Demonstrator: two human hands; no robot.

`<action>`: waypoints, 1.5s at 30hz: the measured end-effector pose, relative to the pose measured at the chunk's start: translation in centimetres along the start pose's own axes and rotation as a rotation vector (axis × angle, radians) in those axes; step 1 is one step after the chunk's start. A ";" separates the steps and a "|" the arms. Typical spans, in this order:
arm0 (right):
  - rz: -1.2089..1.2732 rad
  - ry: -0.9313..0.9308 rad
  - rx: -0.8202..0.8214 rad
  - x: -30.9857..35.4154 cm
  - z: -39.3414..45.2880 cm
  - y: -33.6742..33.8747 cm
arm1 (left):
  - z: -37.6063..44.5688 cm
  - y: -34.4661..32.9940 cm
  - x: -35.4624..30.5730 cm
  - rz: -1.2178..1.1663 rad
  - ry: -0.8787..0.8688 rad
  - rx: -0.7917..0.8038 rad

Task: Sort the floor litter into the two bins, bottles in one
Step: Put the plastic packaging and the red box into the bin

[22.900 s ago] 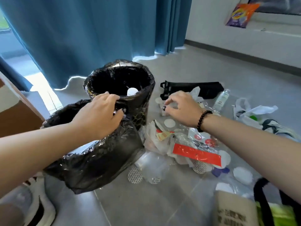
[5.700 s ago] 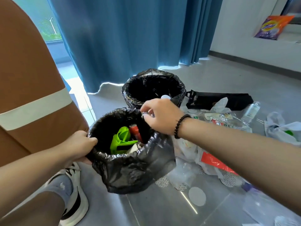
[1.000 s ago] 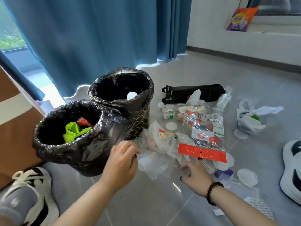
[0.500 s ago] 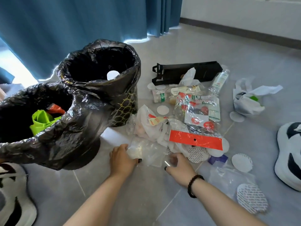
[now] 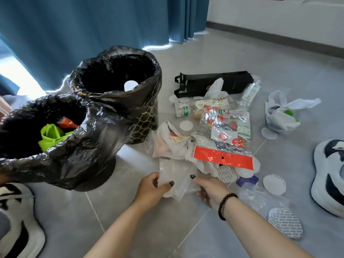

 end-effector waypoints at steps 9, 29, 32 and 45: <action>0.317 -0.102 0.161 2.0 -3.9 -0.6 | -4.4 2.9 -6.8 0.172 -0.159 0.271; 0.457 -0.011 0.152 3.7 -3.9 -1.3 | -5.2 24.7 -14.1 0.510 -0.247 -0.578; 0.473 -0.009 0.149 3.5 -3.7 -1.6 | -4.6 27.2 -11.7 0.954 -0.063 -0.738; 0.452 0.131 0.288 4.6 -4.7 -2.2 | -5.9 13.9 -11.4 0.809 -0.515 -0.871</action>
Point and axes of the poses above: each hand's wrist, its own z-axis towards the middle knuckle, its own y-axis out of the back of the hand, x = y × z, the point moved 1 cm from there along z, towards the middle knuckle, and after that the axes turned 12 degrees about z, right-handed, at the moved point
